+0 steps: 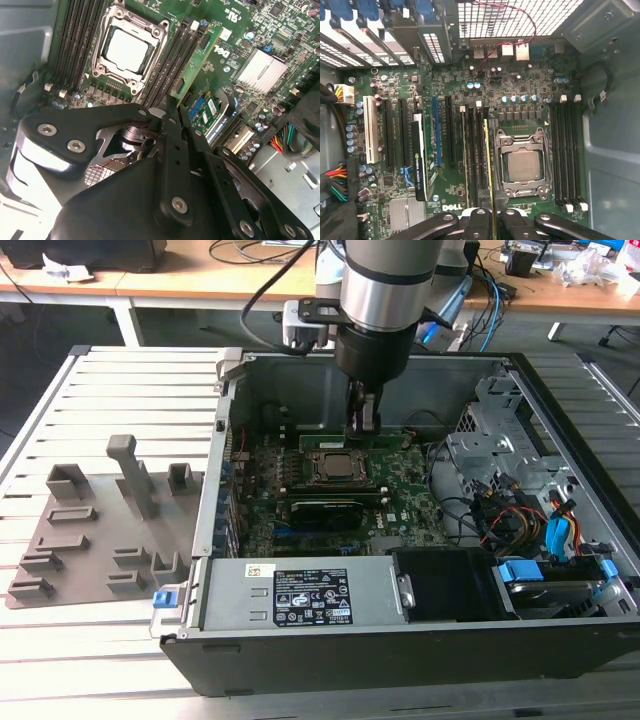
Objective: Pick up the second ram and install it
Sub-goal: 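Insert the second ram into the second slot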
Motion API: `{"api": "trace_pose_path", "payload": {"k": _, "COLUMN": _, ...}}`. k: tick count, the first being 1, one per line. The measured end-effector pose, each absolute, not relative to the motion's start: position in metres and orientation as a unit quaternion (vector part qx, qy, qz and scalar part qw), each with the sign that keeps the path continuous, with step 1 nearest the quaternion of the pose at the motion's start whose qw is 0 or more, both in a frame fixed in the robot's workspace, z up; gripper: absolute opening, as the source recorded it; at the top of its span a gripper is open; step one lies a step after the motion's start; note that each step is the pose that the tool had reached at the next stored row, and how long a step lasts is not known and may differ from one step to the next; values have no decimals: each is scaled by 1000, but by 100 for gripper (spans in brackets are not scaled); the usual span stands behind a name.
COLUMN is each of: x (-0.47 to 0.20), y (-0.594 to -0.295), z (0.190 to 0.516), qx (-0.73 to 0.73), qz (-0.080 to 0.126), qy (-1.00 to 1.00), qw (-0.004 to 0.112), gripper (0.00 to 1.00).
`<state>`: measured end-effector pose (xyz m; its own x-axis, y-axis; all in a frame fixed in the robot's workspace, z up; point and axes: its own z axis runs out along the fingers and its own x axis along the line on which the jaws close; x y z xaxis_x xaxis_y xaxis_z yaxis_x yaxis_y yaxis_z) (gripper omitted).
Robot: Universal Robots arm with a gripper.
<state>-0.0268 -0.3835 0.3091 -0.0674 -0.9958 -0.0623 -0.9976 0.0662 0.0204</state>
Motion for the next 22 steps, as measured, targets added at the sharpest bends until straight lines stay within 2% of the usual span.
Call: {"api": "trace_pose_path", "payload": {"k": 22, "x": -27, "y": -384, "z": 284, "qx": -683, "qz": 29, "qy": 730, "qw": 16, "gripper": 14}}
